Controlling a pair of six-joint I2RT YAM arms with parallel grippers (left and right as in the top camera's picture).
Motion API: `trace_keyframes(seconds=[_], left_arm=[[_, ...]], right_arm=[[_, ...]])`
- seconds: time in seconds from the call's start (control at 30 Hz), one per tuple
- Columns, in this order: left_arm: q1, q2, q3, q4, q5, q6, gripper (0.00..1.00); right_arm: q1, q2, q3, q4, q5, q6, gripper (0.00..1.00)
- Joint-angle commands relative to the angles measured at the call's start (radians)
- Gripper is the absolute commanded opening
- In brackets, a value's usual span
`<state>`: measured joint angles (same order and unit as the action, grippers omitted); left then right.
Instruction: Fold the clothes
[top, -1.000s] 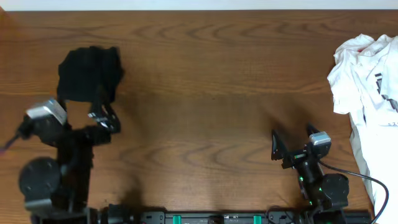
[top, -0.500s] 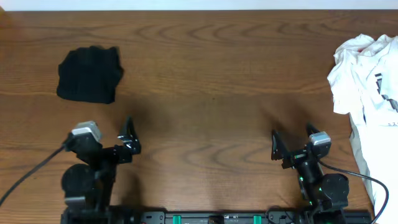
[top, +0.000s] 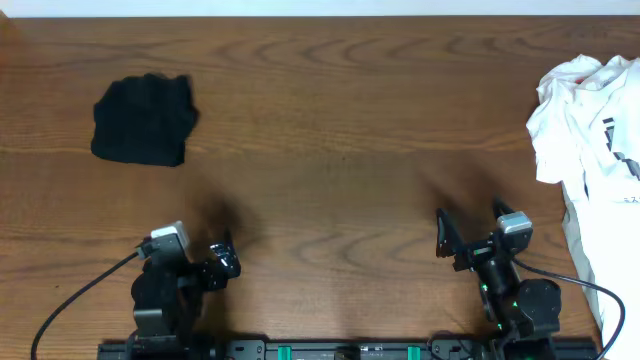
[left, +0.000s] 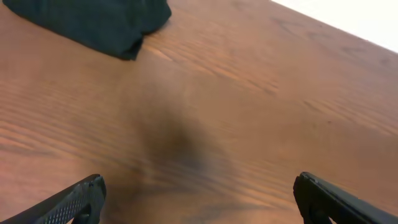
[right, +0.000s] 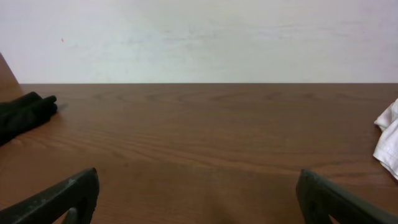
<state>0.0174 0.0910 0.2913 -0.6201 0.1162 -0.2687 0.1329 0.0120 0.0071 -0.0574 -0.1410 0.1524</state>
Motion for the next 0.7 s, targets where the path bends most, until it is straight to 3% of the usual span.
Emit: trace_keyframes(seconds=[0.0, 0.5, 0.67], left_arm=[[-0.004, -0.030, -0.007, 0.035, -0.023, 0.002, 0.98], [-0.014, -0.089, -0.176, 0.560, -0.022, 0.001, 0.98], [-0.027, -0.089, -0.230, 0.671, -0.022, 0.001, 0.98]], right_arm=[[-0.010, -0.006, -0.002, -0.005, 0.006, 0.007, 0.99], [-0.010, -0.006, -0.002, -0.005, 0.006, 0.007, 0.99], [-0.010, -0.006, -0.002, -0.005, 0.006, 0.007, 0.99]])
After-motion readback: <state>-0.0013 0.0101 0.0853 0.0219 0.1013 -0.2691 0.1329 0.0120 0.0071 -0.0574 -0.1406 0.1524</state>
